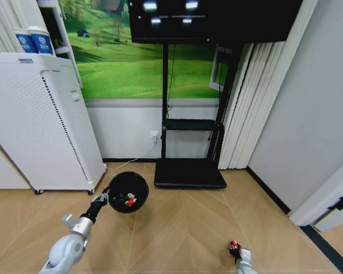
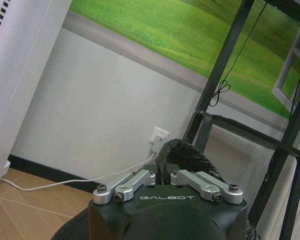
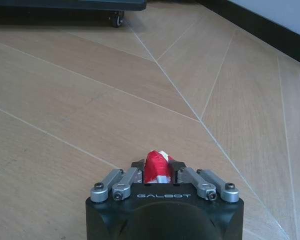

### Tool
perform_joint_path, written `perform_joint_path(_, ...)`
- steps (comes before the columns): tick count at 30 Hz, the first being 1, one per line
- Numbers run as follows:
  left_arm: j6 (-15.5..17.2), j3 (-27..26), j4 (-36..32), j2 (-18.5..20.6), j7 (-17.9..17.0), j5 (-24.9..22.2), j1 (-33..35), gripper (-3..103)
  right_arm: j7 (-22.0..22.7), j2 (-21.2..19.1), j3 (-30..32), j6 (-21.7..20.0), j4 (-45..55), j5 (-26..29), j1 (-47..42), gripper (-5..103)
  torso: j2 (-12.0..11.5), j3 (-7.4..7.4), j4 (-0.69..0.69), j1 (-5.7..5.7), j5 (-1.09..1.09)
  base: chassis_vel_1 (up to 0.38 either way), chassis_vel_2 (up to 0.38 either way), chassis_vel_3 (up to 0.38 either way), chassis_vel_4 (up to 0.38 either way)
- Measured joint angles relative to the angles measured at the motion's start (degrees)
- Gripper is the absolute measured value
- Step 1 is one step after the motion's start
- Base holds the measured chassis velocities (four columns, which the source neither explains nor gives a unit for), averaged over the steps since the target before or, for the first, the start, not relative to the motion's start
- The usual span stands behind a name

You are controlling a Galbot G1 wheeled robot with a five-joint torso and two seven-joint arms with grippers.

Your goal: Pick up the trash bin and place the garbage on the floor into it.

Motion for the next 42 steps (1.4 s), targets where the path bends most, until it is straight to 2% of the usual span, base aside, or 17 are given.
perform_joint_path(4,-0.08,0.0,0.02,-0.02,0.0,0.01,0.0,6,-0.59,0.07,0.19,0.06,0.92,0.04,-0.93,21,0.0,0.0,0.0,0.0,0.0,0.0,0.0,0.0,0.0)
perform_joint_path(10,-0.13,0.49,-0.07,-0.02,-0.04,0.22,0.07,6,-1.45,0.33,0.41,0.67,6.64,1.17,-3.57,21,0.0,0.01,-0.02,0.0,0.01,0.0,0.0,0.0,0.0)
perform_joint_path(13,-0.13,1.14,-0.16,0.02,-0.06,0.55,0.0,6,-2.61,0.46,0.1,3.07,9.69,2.0,-4.44,21,0.0,0.01,-0.01,0.0,-0.02,0.0,0.0,0.0,0.0)
perform_joint_path(15,-0.13,2.48,-0.16,0.26,0.08,1.61,-0.13,6,-5.33,0.74,-1.01,6.52,16.69,2.93,-6.59,21,0.0,0.01,0.0,0.0,-0.01,0.0,0.0,0.0,0.0)
perform_joint_path(17,-0.08,2.91,-0.16,0.4,0.44,1.9,-0.13,6,-6.04,0.74,-1.51,6.87,19.35,3.16,-7.41,21,0.0,0.01,-0.01,0.0,-0.03,0.0,0.0,0.0,0.0)
perform_joint_path(19,0.93,4.37,-0.15,1.26,3.29,2.39,0.06,6,-7.38,0.56,-4.18,7.85,29.17,3.67,-10.11,21,0.0,0.01,0.0,0.0,0.0,0.0,0.0,0.0,0.0)
perform_joint_path(22,1.05,5.4,0.18,1.7,4.49,2.74,-0.05,6,-8.07,0.29,-6.02,7.78,34.67,4.61,-11.65,21,0.0,0.0,0.01,0.0,-0.03,0.0,0.0,0.0,0.0)
perform_joint_path(23,1.1,6.96,0.91,2.43,5.84,2.99,-0.57,6,-8.98,-0.15,-8.28,7.3,40.19,5.99,-13.43,21,0.0,0.01,0.01,0.0,-0.04,0.0,0.0,0.0,0.0)
perform_joint_path(24,0.85,10.77,3.65,4.17,10.82,3.19,-2.94,6,-13.67,-1.83,-12.69,7.43,49.95,7.2,-17.62,21,0.0,0.0,-0.01,0.0,-0.05,0.0,0.0,0.0,0.0)
perform_joint_path(27,0.88,12.28,4.36,4.74,13.24,3.2,-3.54,6,-17.42,-2.9,-14.99,9.46,52.53,5.78,-19.72,21,0.0,0.0,-0.04,0.0,-0.01,0.0,0.0,0.0,0.0)
perform_joint_path(29,0.88,13.69,4.66,4.97,14.68,3.25,-3.69,6,-20.77,-4.18,-17.39,11.7,53.96,4.2,-21.37,21,0.0,0.0,0.04,0.0,-0.01,0.0,0.0,0.0,0.0)
perform_joint_path(30,0.88,13.69,4.66,4.97,14.68,3.25,-3.69,6,-20.77,-4.18,-17.39,11.7,53.96,4.2,-21.37,21,0.0,0.0,0.04,0.0,-0.01,0.0,0.0,0.0,0.0)
perform_joint_path(32,0.87,16.9,5.32,5.33,16.71,2.53,-5.56,6,-24.05,-4.53,-18.48,14.18,54.86,2.59,-23.64,21,0.0,0.0,0.0,0.0,-0.01,0.0,0.0,0.0,0.0)
perform_joint_path(35,0.87,19.19,5.46,5.51,18.26,2.17,-6.73,6,-25.63,-4.51,-18.95,15.3,55.0,1.81,-24.34,21,0.0,0.0,-0.03,0.0,-0.01,0.0,0.0,0.0,0.0)
perform_joint_path(38,0.75,24.27,5.1,5.47,21.36,3.09,-7.98,6,-27.98,-4.12,-21.51,16.17,53.9,0.21,-24.27,21,0.0,0.0,-0.02,0.0,-0.01,0.0,0.0,0.0,0.0)
perform_joint_path(42,0.23,25.47,4.52,5.43,21.75,3.66,-7.19,6,-28.5,-4.01,-22.86,16.2,52.6,-0.26,-23.49,21,0.0,0.0,-0.01,0.0,-0.01,0.0,0.0,0.0,0.0)
